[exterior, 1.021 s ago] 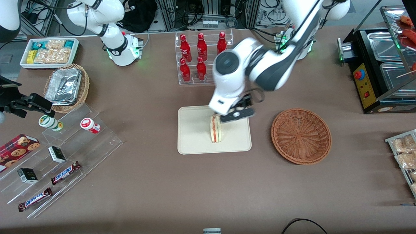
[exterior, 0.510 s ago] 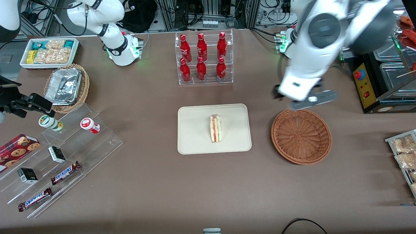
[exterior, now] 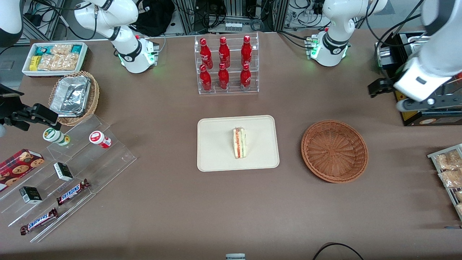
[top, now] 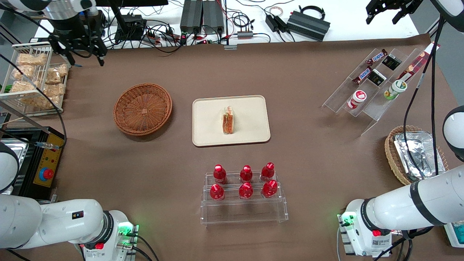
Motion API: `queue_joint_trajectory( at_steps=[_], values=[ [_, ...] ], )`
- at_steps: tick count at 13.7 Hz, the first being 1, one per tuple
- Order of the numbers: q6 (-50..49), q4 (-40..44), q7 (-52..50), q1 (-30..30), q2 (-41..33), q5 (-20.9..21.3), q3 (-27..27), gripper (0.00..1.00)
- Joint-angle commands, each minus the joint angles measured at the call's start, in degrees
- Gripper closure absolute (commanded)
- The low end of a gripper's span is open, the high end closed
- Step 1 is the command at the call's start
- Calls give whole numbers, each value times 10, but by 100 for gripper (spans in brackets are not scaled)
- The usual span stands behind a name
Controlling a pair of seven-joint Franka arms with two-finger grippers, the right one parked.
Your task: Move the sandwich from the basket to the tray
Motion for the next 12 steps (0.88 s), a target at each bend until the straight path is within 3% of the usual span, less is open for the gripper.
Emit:
queue_joint_trajectory(
  at_steps=[1, 5, 12],
  values=[
    [-10, 1, 24, 11, -14, -23, 16, 0],
    [-4, 26, 32, -75, 6, -16, 89, 0],
    [27, 45, 56, -73, 19, -18, 98, 0]
  ],
)
